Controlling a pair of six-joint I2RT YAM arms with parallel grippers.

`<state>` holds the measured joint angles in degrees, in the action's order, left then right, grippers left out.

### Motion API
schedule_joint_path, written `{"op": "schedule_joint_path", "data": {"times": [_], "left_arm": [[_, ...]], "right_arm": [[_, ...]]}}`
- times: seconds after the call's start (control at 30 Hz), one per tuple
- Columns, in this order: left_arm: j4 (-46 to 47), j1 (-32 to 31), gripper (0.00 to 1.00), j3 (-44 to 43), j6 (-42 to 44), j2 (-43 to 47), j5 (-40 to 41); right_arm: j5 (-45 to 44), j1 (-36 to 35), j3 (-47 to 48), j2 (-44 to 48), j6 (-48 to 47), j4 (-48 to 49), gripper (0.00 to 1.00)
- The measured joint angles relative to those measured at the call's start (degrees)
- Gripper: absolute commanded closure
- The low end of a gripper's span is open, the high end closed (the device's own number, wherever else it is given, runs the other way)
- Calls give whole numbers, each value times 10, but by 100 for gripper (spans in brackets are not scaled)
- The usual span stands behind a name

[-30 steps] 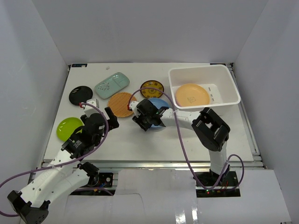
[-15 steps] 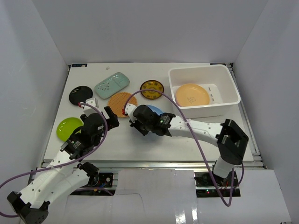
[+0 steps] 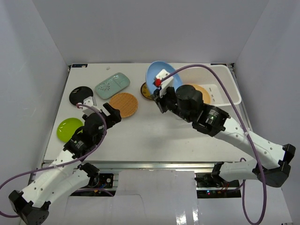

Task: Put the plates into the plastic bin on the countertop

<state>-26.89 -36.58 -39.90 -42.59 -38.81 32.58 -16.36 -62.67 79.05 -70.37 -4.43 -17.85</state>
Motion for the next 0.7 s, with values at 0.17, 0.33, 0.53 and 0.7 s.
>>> {"op": "schedule_joint_path", "data": {"times": [0.17,0.33,0.53,0.7], "left_arm": [[36,1,7,1,-31,-89,-12],[73,3,7,8,-47,-131,-25],[126,41,7,26,-61,-191,-38],[155,113,7,44,-68,-240,-71]], "right_arm": [[-23,178,10,-31,-24,9,92],[-30,329,-13,-127,-17,12,92],[2,404,-66,-168,3,15,92],[12,418,-81,-175,24,40,47]]}}
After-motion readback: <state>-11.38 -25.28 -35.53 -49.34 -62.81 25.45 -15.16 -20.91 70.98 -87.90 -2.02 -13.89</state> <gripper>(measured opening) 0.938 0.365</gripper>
